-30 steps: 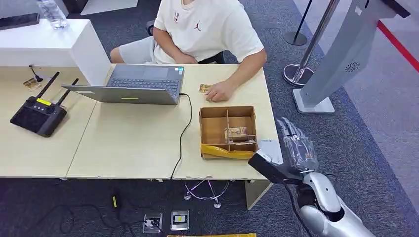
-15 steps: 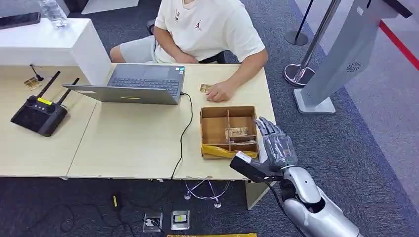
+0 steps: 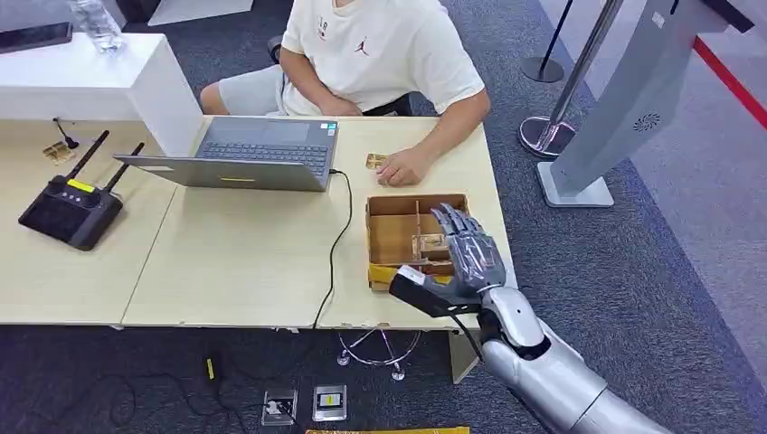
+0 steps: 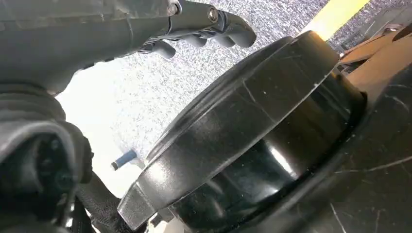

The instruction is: Pass the card to the sensor for recognition and then transmit it.

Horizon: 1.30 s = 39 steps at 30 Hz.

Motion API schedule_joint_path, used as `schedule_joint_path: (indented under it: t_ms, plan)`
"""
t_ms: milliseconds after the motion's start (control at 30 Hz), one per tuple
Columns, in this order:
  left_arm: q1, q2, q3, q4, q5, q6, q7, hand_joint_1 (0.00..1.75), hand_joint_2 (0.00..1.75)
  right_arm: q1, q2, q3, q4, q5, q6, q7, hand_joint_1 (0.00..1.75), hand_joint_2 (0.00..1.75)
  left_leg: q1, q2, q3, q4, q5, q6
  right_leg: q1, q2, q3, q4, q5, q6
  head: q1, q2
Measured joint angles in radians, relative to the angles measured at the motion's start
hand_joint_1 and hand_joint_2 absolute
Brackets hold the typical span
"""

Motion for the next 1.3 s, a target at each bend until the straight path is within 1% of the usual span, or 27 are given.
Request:
schedule_joint_path:
  t_ms: [167, 400, 700, 800, 933, 1300]
  plan:
    - [0.000, 0.000, 0.000, 0.000, 0.003, 0.000, 0.000, 0.00, 0.00, -0.009, 0.018, 0.013, 0.049, -0.008, -0.009, -0.010, 0.00, 1.75, 0.000, 0.000, 0.000, 0.000, 0.000, 0.000, 0.000, 0.000, 0.000, 0.000, 0.000, 0.000, 0.000, 0.000]
    - [0.001, 0.000, 0.000, 0.000, 0.011, 0.000, 0.000, 0.00, 0.00, -0.014, 0.029, 0.029, 0.098, -0.018, -0.009, -0.014, 0.00, 1.75, 0.000, 0.000, 0.000, 0.000, 0.000, 0.000, 0.000, 0.000, 0.000, 0.000, 0.000, 0.000, 0.000, 0.000]
    - [0.013, 0.000, 0.000, 0.000, 0.030, 0.000, -0.008, 0.00, 0.00, -0.021, 0.026, 0.038, 0.133, -0.037, -0.038, -0.007, 0.00, 1.75, 0.000, 0.000, 0.000, 0.000, 0.000, 0.000, 0.000, 0.000, 0.000, 0.000, 0.000, 0.000, 0.000, 0.000]
    - [0.014, 0.000, 0.000, 0.000, 0.027, 0.000, -0.008, 0.00, 0.00, -0.021, 0.021, 0.038, 0.138, -0.041, -0.045, 0.008, 0.00, 1.75, 0.000, 0.000, 0.001, 0.000, 0.000, 0.000, 0.000, 0.000, 0.000, 0.000, 0.000, 0.000, 0.000, 0.000]
    - [0.013, 0.000, 0.000, 0.000, 0.021, 0.000, -0.008, 0.00, 0.00, -0.020, 0.011, 0.038, 0.144, -0.044, -0.053, 0.011, 0.00, 1.75, 0.000, 0.001, 0.001, 0.000, 0.000, 0.000, 0.000, 0.001, 0.000, 0.000, 0.000, 0.000, 0.000, 0.000]
    - [0.009, 0.000, 0.000, 0.000, 0.013, 0.000, -0.008, 0.00, 0.00, -0.018, 0.001, 0.038, 0.159, -0.047, -0.056, 0.022, 0.00, 1.75, 0.000, 0.001, 0.001, 0.000, 0.000, 0.000, 0.000, 0.001, 0.000, 0.000, 0.000, 0.000, 0.000, 0.000]
